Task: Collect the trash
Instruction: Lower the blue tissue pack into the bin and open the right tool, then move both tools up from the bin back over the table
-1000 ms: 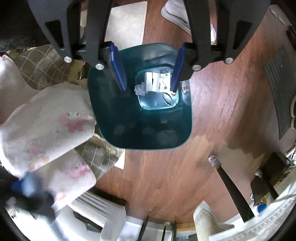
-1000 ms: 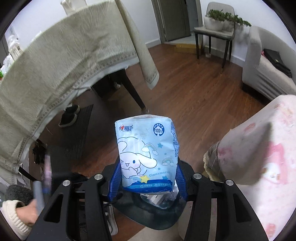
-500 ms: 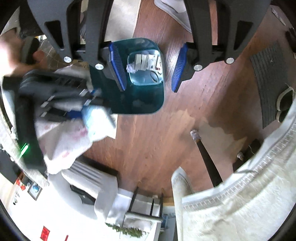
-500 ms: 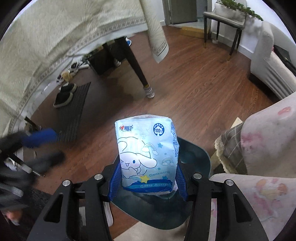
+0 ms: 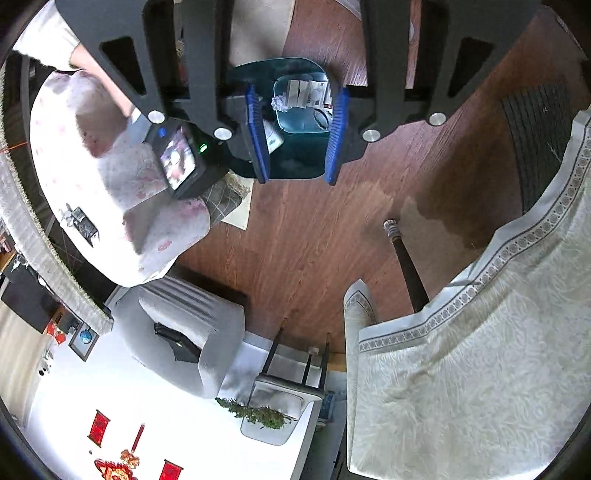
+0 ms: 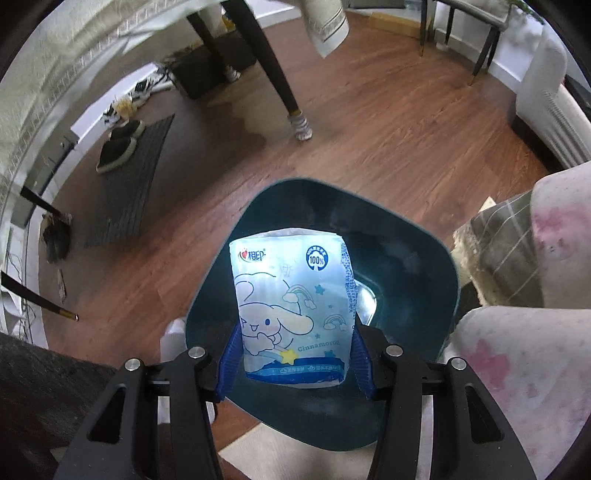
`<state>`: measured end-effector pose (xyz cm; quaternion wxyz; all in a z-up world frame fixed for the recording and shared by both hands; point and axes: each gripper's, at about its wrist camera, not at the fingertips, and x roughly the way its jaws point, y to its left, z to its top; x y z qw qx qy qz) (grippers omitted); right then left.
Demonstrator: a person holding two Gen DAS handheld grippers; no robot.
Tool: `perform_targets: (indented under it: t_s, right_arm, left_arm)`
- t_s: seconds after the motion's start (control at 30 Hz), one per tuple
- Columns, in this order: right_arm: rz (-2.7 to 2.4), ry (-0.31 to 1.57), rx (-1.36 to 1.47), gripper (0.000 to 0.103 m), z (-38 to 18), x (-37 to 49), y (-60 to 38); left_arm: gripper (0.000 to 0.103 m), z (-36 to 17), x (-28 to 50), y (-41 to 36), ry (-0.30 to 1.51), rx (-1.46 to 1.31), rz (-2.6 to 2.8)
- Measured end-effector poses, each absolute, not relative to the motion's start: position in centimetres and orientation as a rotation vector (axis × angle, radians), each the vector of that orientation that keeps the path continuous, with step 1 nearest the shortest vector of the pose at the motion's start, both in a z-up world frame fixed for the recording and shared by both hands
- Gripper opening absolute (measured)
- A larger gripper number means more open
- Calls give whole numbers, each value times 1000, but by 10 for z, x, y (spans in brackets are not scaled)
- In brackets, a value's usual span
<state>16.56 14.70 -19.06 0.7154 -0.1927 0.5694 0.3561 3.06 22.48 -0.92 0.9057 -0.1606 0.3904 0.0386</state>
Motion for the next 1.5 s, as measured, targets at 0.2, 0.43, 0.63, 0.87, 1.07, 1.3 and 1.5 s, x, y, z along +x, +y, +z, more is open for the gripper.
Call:
perform_targets:
  t_s: [0.2, 0.43, 0.63, 0.87, 1.07, 1.3, 1.5]
  right_arm:
    - [768, 1311, -479, 52, -214, 159, 147]
    - [728, 1367, -528, 52, -240, 155, 135]
    - [721, 1380, -577, 72, -245, 150, 129]
    - [768, 1355, -555, 72, -230, 141, 122]
    - [822, 1320, -517, 72, -211, 138, 119]
    - [887, 1242, -484, 72, -172, 127, 120]
    - [920, 1135, -447, 72, -124, 124, 114]
  left_arm:
    - [32, 5, 27, 221, 762, -385, 54]
    - [32, 20, 31, 208, 730, -381, 30]
    - [32, 23, 38, 196, 722, -358, 28]
    - [36, 29, 44, 177, 710, -324, 5]
    - [42, 36, 48, 170, 690, -310, 7]
    - [49, 41, 51, 172, 669, -298, 31]
    - [52, 48, 57, 170, 650, -306, 31]
